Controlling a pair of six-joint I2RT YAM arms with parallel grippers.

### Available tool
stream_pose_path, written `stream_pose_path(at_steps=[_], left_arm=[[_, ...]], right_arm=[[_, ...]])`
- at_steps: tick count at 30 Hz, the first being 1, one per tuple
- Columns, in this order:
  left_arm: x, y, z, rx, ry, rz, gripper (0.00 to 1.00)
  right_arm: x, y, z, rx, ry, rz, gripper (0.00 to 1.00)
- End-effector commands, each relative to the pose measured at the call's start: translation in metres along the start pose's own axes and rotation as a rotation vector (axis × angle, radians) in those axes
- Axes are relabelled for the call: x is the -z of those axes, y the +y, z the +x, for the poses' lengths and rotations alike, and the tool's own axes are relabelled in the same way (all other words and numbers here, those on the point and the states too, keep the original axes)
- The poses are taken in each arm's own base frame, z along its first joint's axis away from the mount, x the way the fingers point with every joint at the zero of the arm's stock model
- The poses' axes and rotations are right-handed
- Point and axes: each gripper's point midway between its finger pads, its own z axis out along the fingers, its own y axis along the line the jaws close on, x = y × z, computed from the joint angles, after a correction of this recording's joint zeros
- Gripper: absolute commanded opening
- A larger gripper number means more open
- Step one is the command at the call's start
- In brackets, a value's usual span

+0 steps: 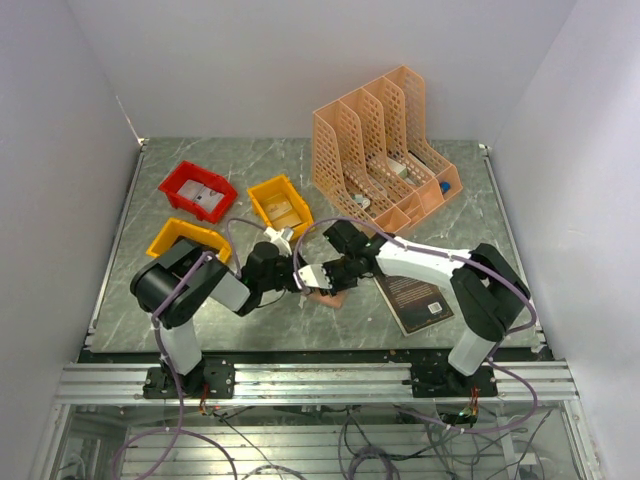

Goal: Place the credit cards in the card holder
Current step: Close the card holder at the center of the board, then reset both arms

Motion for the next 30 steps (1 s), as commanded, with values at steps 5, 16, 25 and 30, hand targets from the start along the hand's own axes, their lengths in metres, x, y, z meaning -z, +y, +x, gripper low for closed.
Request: stream_pose_path(at_steps=[5,16,25,30], left_arm=[[0.011,-0.014,-0.032,-0.137,-0.063,-0.071,0.11],[0.116,-0.098,-0.133,-0.525,-0.438,-0.235,0.68],[0.190,-0.209,-0.205,-0.691,-0.583,-0.279,0.99],[0.209,-0.269,-0.215,-0.727,-0.569,-0.179,0.99]], right_arm=[[0.037,-0.008,-0.006,-0.149,-0.134,-0.019,0.36],[0.175,-0.084,0.007,-0.379,-0.217,0.359,0.52],[0.373,-0.167,0.026,-0.778,-0.367,0.988,1.00],[0.446,-0.171,0.002,-0.876,-0.466,1.163,1.00]])
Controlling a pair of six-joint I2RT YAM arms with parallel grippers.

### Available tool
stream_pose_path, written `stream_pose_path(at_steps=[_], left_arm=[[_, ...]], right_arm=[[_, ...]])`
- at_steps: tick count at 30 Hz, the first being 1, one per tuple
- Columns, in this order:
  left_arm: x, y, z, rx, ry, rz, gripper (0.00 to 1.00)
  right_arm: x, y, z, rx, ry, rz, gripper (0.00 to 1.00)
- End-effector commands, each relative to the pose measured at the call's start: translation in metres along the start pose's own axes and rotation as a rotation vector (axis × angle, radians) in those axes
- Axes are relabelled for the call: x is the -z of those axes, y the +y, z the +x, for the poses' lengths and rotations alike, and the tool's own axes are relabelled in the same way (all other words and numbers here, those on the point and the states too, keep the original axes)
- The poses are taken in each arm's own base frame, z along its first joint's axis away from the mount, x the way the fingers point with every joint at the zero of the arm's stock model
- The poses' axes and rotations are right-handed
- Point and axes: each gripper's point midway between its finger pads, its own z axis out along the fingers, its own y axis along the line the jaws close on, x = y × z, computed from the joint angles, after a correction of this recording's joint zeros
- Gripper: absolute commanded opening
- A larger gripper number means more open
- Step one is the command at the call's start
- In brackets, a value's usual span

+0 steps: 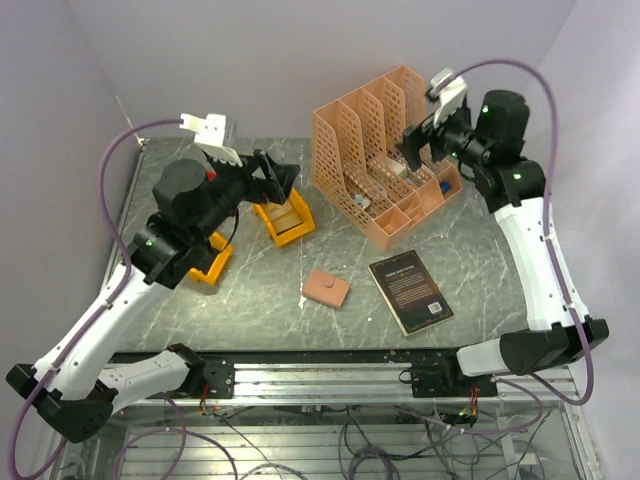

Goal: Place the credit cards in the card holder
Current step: Reset both arms

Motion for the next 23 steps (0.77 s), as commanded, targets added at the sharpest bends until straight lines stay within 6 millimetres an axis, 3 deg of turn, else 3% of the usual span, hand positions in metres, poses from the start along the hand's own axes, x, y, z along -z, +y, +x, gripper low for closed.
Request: stream_pose_path(at_steps=[1,6,11,15,23], left_arm=[[0.012,-0.014,-0.023,-0.055,0.055,0.041,0.99],[0.027,-0.038,-0.062,-0.052,-0.001,0.120,0.99],[0.037,-0.044,-0.080,-0.064,-0.022,0.133,0.99],[0.040,-0.044,-0.081,-0.064,-0.016,0.132,0.99],[0.045,-0.038,-0.068,-0.055,0.006,0.115,1.00]], right_arm=[[0.038,-0.022,-0.061,-0.163,-0.115,0.139,1.00],[0.071,-0.009,-0.106,-0.103,-0.203,0.067,1.00],[0.101,-0.027,-0.132,-0.286,-0.294,0.212,1.00],[0.113,-0.036,-0.132,-0.355,-0.319,0.293,1.00],[0.116,-0.044,-0.113,-0.333,-0.282,0.354,1.00]])
